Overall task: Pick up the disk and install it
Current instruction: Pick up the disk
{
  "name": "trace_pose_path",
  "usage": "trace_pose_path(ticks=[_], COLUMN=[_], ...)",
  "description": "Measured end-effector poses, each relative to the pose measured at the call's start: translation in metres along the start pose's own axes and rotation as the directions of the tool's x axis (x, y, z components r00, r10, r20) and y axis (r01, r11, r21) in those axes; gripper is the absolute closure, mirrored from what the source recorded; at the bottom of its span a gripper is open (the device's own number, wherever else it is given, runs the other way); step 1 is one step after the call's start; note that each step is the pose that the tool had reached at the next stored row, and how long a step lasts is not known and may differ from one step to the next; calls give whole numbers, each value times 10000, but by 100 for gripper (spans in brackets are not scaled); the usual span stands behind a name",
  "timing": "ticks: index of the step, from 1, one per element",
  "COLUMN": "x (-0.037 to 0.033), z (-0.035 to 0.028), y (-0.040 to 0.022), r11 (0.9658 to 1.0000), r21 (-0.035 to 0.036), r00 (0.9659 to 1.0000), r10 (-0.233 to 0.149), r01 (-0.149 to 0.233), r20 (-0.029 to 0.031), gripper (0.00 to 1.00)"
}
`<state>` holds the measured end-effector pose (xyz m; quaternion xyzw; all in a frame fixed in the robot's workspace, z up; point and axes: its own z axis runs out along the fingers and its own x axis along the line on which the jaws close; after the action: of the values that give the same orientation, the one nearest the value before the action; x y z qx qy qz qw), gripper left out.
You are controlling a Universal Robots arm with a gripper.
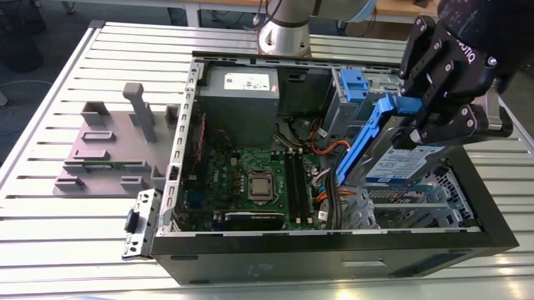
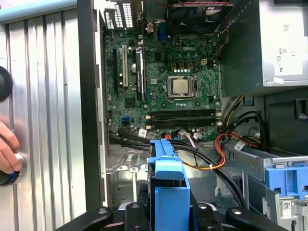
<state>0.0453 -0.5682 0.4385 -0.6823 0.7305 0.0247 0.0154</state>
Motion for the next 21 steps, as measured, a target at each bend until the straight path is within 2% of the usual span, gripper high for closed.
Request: trace_pose_path(ticks=[12, 14, 17, 21], x=[100, 100, 96, 120], z=[-6, -12, -79, -87], y=[-17, -25, -27, -31], r11=[10000, 10000, 10000, 10000], r21=[-1, -3, -7, -8], r00=[10000, 10000, 9999, 9999], r10=[-2, -1, 0, -2], r01=[2, 1, 1, 2], r20=[11, 46, 103, 105], gripper=[64, 64, 64, 64])
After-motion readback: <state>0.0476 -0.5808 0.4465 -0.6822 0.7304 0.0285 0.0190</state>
